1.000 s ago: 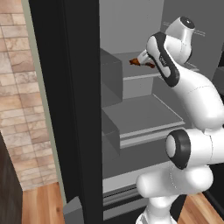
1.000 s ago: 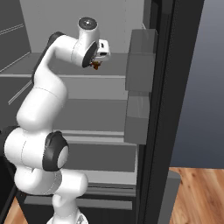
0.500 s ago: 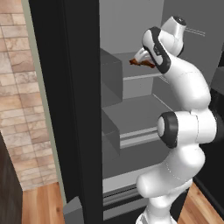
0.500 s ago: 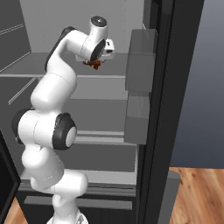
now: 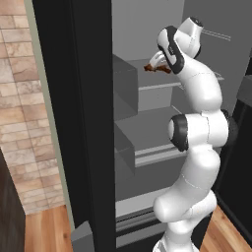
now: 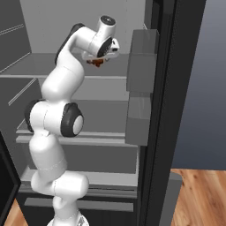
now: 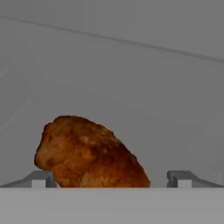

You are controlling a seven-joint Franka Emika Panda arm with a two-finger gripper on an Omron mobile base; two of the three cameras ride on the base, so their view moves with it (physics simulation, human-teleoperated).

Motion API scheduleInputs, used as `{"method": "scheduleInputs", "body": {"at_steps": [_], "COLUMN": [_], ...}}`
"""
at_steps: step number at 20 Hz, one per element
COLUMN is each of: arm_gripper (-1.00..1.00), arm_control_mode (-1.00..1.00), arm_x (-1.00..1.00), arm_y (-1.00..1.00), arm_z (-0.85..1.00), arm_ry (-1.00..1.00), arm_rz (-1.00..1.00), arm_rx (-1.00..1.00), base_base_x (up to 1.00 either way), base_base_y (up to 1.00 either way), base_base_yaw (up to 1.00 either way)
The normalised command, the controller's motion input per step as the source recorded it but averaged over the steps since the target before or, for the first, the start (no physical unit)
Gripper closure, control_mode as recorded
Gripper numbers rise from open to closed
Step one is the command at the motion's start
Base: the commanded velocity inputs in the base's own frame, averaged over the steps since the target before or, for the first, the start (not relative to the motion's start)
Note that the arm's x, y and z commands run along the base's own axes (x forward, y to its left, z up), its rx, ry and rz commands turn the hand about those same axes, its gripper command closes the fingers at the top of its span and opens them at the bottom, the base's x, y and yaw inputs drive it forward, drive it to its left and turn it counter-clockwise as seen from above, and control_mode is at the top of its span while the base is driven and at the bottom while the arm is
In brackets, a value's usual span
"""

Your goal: Place one bell pepper and one chicken drumstick in each tupperware on the nearby counter, to pack two identical lunches.

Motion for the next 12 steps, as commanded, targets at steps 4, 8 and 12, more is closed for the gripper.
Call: {"method": "scheduleInputs", "body": {"at_steps": [4, 8, 12], "arm_gripper": [-1.0, -1.0, -1.0], "arm_control_mode": [-1.0, -1.0, -1.0], "arm_x": [0.04, -0.33, -0.38], "arm_y": [0.0, 0.07, 0.21], "arm_z": [-0.58, -0.85, -0.97], "arm_ry": [0.0, -0.05, -0.15], "arm_rz": [0.07, 0.05, 0.0], "arm_rx": [-0.12, -0.19, -0.23], "base_base_x": [0.0, 0.0, 0.0], "base_base_y": [0.0, 0.0, 0.0], "base_base_yaw": [0.0, 0.0, 0.0]}}
